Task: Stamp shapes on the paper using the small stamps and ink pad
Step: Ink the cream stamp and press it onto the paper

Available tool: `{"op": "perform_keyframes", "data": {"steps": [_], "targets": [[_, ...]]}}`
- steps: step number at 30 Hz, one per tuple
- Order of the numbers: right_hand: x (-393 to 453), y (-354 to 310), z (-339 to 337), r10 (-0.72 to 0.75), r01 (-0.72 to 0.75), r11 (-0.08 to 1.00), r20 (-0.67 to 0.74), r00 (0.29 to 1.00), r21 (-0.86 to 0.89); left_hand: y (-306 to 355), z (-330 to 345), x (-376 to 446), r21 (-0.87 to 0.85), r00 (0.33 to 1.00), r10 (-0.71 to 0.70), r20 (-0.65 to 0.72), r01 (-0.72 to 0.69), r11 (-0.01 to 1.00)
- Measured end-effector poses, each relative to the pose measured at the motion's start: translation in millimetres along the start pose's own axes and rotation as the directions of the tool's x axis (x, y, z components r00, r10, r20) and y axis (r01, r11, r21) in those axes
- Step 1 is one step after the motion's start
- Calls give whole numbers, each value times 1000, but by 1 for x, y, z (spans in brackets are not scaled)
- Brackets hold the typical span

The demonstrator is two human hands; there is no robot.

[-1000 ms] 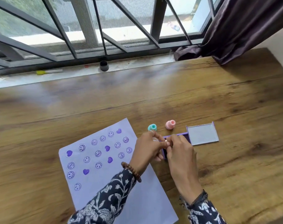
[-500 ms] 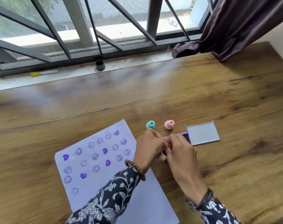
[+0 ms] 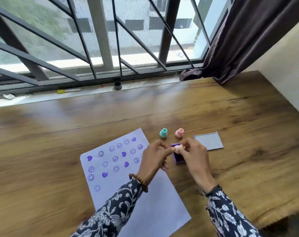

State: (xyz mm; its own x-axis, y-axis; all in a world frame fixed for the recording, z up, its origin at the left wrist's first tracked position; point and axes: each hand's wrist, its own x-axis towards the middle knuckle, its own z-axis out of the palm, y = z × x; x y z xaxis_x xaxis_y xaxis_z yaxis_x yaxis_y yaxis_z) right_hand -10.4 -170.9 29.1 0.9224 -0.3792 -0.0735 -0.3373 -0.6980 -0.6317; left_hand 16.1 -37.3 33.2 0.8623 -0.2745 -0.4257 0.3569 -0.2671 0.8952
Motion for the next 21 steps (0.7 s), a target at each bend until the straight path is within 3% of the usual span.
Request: {"op": "perform_keyframes", "data": {"steps": [3, 6, 11, 14, 18, 21], "targets": [[-16, -11, -5, 157, -142, 949, -32, 987, 282, -23, -38, -28, -11, 993, 23, -119, -24, 1000], [-41, -31, 8, 222, -230, 883, 69, 973, 410, -50, -84, -52, 63, 964, 33, -263, -17, 998], [-86, -68, 55, 37, -99, 946, 200, 979, 310, -84, -141, -70, 260, 930, 93, -356, 3, 966], [-104, -85, 83, -74, 32, 983, 235, 969, 181, -94, -162, -75, 422, 931, 150, -333, 5, 907], [-118, -102, 110, -276, 288, 957, 244, 929, -13, -105, -173, -78, 419, 961, 88, -263, 32, 907], [-122, -107, 119, -341, 374, 924, 270, 900, -81, -109, -174, -79, 406, 953, 96, -289, 31, 913]]}}
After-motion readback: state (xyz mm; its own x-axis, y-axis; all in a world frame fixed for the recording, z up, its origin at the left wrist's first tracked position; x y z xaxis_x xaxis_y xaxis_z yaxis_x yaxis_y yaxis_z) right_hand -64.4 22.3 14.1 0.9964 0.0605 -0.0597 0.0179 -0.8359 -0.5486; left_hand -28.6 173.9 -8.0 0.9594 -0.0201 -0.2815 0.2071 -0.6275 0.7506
